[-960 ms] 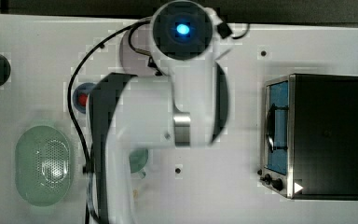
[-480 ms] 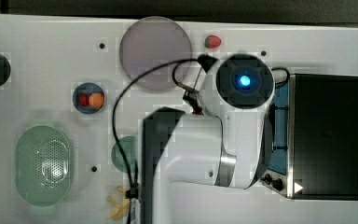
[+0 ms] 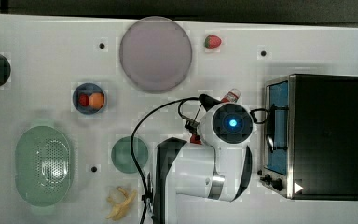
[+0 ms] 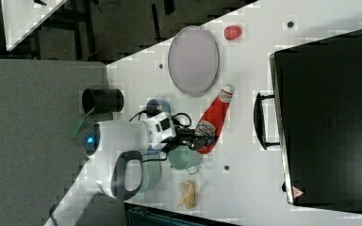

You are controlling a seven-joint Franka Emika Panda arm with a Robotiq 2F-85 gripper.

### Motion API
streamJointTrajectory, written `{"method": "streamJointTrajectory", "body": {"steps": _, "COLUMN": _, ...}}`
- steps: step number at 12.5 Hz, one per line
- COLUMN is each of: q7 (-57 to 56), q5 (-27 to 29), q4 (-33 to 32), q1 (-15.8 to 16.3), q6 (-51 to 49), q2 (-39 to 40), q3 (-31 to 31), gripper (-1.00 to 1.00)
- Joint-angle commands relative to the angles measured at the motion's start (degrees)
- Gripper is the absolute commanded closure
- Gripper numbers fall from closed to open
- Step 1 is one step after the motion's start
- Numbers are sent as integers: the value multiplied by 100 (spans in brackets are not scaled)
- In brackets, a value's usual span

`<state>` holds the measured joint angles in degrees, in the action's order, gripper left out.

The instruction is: Pick ketchup from plate and place it on table.

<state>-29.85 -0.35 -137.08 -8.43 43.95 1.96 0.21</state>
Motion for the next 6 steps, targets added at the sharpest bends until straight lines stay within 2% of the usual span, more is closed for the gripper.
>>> {"method": "streamJointTrajectory", "body": {"steps": 1, "q7": 200, "q5": 41, "q4": -108, "q1": 197, "q6": 816, "q2": 363, "q3": 210, "gripper": -21}}
{"method": "streamJointTrajectory", "body": {"steps": 3, "q7": 199, "q5": 41, "q4": -151, "q1": 192, "q6": 1219, "q2": 607, "q3": 217, "gripper": -21}}
{"method": "streamJointTrajectory", "body": {"steps": 4, "q7": 198, "q5": 41, "q4": -153, "q1": 187, "q6": 1202, "q2": 616, "q3": 214, "gripper": -29}}
{"method": "streamJointTrajectory", "body": {"steps": 6, "q7": 200, "q5": 41, "q4": -131, "q1": 178, "q6": 1182, "q2": 563, "q3": 206, "gripper": -72}}
